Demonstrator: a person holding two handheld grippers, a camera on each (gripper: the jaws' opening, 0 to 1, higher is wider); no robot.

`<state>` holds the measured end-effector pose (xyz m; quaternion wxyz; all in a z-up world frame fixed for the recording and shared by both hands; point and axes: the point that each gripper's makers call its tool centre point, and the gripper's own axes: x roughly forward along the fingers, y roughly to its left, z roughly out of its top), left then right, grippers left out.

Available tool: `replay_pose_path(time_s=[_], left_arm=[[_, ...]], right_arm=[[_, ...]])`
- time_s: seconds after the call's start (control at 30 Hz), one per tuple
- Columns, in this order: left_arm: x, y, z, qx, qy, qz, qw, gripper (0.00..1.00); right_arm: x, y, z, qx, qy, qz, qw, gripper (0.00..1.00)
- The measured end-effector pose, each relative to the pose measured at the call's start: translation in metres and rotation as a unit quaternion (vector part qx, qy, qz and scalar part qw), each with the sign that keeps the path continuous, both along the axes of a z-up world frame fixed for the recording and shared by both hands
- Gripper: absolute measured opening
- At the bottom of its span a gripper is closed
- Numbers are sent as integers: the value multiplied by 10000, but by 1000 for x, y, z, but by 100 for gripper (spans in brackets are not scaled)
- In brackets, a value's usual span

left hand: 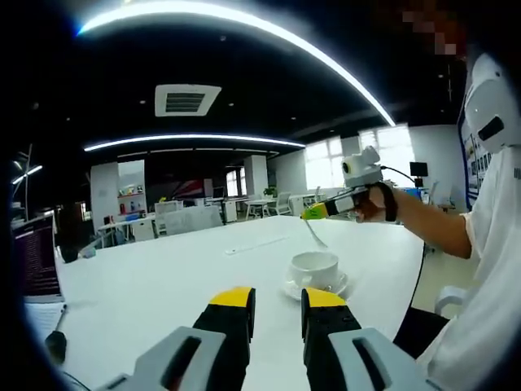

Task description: Tidy tabletop coffee trays, cups and spoons，present forward

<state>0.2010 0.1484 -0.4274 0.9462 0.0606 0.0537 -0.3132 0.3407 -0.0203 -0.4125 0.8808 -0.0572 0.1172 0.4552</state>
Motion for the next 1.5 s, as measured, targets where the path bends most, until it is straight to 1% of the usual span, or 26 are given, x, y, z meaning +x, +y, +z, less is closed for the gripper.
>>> replay_pose_path(time_s=[0.1, 0.2, 0.27, 0.37, 0.57, 0.6, 0.67, 0.73, 1.0, 1.17, 1.5], left_arm=[[-1, 2, -1, 24, 12, 15, 10000, 25], [-2, 4, 0, -2, 5, 37, 10000, 25], [-3, 5, 1, -25, 3, 49, 10000, 25], [-3, 7, -1, -21, 4, 63, 10000, 25], [-4, 7, -4, -90, 28, 65, 9999, 25], [-4, 7, -5, -98, 36, 67, 9999, 25], [-5, 7, -7, -96, 54, 66, 9999, 25], [-5, 8, -7, -90, 61, 60, 9999, 25], [0, 16, -8, -117, 75, 121, 9998, 25], [1, 16, -8, -155, 71, 112, 9998, 25], [2, 17, -13, -208, 148, 110, 9996, 25]], right_arm=[[1, 3, -12, -64, 75, -37, 9999, 5], [2, 2, -20, -181, 83, -82, 9998, 5], [3, 3, -27, -198, 166, -97, 9996, 5], [4, 4, -39, -384, 190, -159, 9990, 5], [5, 8, -53, -620, 235, -200, 9976, 5], [5, 8, -58, -726, 260, -210, 9968, 5], [5, 9, -62, -780, 240, -214, 9964, 5], [7, 9, -66, -818, 282, -208, 9960, 5], [9, 10, -75, -942, 410, -188, 9945, 6], [7, 12, -76, -955, 451, -194, 9942, 6], [2, 16, -82, -1098, 390, -138, 9931, 6]])
